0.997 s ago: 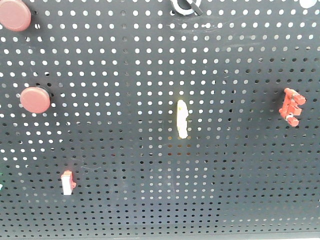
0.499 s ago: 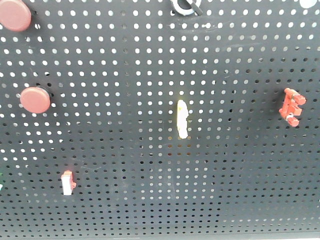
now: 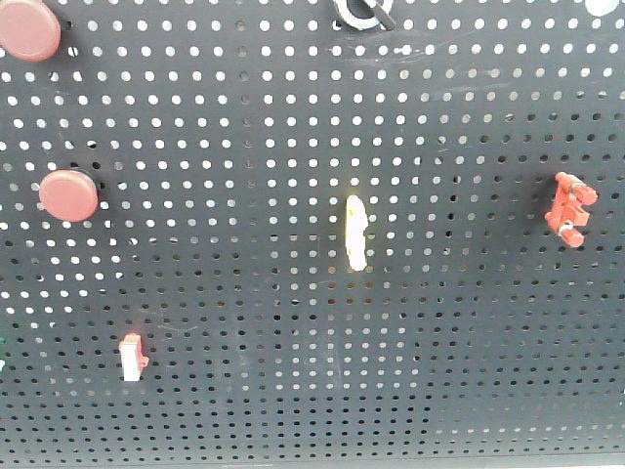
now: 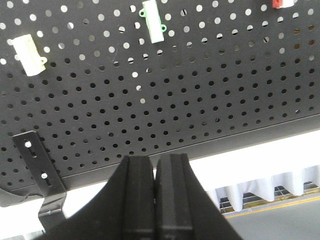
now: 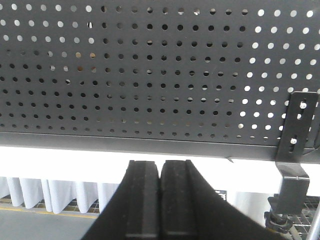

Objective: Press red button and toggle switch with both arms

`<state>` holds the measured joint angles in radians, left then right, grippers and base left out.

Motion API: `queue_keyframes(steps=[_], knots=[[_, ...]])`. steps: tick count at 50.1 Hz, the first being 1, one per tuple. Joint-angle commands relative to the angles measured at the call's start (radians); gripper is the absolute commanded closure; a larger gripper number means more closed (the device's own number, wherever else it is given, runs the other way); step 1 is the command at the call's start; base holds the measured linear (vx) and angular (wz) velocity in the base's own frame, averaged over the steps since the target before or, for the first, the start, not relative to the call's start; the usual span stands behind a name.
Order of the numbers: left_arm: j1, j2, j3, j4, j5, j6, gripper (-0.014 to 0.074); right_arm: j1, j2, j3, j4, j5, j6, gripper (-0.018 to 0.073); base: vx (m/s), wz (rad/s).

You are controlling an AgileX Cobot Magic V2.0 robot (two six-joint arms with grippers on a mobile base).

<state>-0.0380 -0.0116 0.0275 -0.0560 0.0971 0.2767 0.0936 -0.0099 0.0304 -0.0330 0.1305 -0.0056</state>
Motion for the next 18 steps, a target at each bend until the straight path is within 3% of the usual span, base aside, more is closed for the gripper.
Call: queue_keyframes(steps=[1, 18], knots=[[-0.003, -0.006, 0.033, -0.01, -0.08, -0.007, 0.0595, -0.007, -0.005, 0.011, -0.003, -0.077, -0.003, 0.0559, 0.0, 0.0], [-0.003, -0.006, 0.033, -0.01, -0.08, -0.007, 0.0595, -0.007, -0.005, 0.011, -0.003, -0.077, -0.003, 0.0559, 0.0, 0.0]])
